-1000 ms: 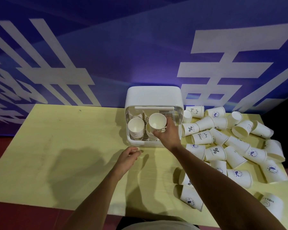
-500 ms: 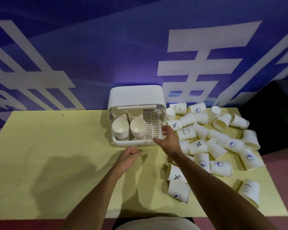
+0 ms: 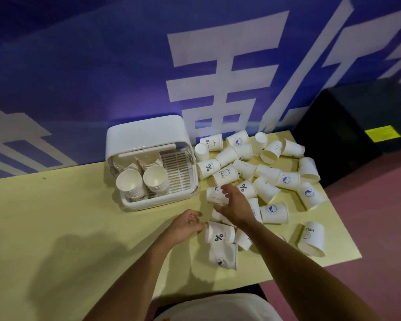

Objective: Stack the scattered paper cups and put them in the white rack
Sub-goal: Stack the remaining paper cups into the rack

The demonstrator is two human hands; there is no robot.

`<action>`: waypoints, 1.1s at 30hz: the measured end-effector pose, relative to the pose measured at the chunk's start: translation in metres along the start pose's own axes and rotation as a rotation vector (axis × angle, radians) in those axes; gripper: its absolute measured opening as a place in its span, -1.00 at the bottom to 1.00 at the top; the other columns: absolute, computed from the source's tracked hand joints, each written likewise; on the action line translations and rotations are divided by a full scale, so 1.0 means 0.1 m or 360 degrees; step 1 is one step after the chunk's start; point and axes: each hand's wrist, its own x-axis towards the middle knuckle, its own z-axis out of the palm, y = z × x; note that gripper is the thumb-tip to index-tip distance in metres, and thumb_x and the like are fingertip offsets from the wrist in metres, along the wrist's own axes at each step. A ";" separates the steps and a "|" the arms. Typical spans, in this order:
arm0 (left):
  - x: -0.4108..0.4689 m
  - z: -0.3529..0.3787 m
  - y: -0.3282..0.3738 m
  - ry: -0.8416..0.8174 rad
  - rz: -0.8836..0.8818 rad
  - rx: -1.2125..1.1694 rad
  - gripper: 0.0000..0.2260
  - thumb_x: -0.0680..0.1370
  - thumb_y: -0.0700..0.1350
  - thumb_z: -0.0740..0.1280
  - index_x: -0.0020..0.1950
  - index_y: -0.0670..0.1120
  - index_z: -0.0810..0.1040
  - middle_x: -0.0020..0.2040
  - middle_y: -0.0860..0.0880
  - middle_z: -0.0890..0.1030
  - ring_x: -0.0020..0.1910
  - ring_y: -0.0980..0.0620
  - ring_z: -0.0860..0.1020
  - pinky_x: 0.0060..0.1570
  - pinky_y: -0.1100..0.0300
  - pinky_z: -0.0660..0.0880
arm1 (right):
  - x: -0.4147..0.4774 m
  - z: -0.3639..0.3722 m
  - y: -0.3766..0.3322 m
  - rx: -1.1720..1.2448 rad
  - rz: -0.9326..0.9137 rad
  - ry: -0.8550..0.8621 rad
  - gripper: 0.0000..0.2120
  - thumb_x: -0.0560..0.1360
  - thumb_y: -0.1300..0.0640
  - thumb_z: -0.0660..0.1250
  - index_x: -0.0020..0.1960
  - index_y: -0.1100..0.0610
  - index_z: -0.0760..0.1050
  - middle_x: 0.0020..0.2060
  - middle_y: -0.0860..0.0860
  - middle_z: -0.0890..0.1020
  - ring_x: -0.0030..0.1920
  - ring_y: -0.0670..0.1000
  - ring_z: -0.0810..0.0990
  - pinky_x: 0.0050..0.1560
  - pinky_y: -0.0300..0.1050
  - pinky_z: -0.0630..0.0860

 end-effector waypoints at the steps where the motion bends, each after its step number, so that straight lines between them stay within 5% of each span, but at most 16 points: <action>1: 0.02 0.04 0.01 -0.0016 -0.0009 0.0036 -0.56 0.37 0.16 0.51 0.19 0.14 0.49 0.17 0.05 0.56 0.07 0.19 0.55 -0.07 0.30 0.44 | -0.03 -0.02 0.05 -0.0055 -0.0025 -0.0025 -0.39 0.39 0.05 0.53 0.38 0.09 0.41 0.23 0.02 0.53 0.18 0.05 0.53 0.19 0.01 0.51; 13: 0.12 0.41 -0.03 -0.0074 -0.0045 0.0313 -0.21 0.38 0.01 0.55 0.53 -0.03 0.27 0.34 -0.06 0.48 0.24 -0.01 0.52 0.25 0.07 0.49 | -0.13 -0.04 0.51 -0.0963 -0.0403 -0.0279 -0.36 0.40 0.03 0.47 0.42 0.11 0.37 0.25 0.07 0.48 0.21 0.11 0.45 0.21 -0.07 0.38; 18: 0.14 0.46 -0.07 -0.0051 -0.0015 0.0356 -0.19 0.37 -0.05 0.56 0.55 0.00 0.26 0.33 -0.07 0.48 0.20 0.06 0.47 0.17 0.21 0.42 | -0.09 -0.01 0.55 -0.1147 -0.0476 -0.0261 -0.39 0.42 0.10 0.43 0.42 0.12 0.32 0.24 0.07 0.47 0.21 0.11 0.44 0.25 -0.08 0.35; 23: 0.14 0.47 -0.07 -0.0031 -0.0014 0.0396 -0.26 0.36 -0.06 0.55 0.49 -0.03 0.33 0.33 -0.08 0.47 0.25 -0.02 0.49 0.25 0.10 0.47 | -0.07 0.02 0.55 -0.1210 -0.0482 -0.0241 -0.43 0.41 0.18 0.40 0.39 0.12 0.33 0.22 0.07 0.48 0.19 0.12 0.45 0.26 -0.07 0.36; 27: 0.12 0.46 -0.09 0.0006 -0.0032 0.0421 -0.35 0.34 -0.03 0.56 0.37 -0.06 0.40 0.22 -0.05 0.50 0.13 -0.01 0.52 0.08 0.14 0.49 | -0.06 0.02 0.54 -0.1184 -0.0466 -0.0269 -0.41 0.39 0.14 0.42 0.39 0.11 0.33 0.22 0.06 0.47 0.19 0.10 0.44 0.25 -0.08 0.37; 33: 0.06 0.37 -0.14 0.0029 -0.0075 0.0294 -0.47 0.31 0.04 0.57 0.15 -0.01 0.40 0.07 -0.01 0.56 -0.02 0.00 0.58 -0.10 0.10 0.54 | -0.07 -0.06 0.50 -0.0970 -0.0516 -0.0301 -0.31 0.33 -0.14 0.43 0.39 0.06 0.34 0.18 0.03 0.48 0.16 0.10 0.47 0.23 -0.04 0.41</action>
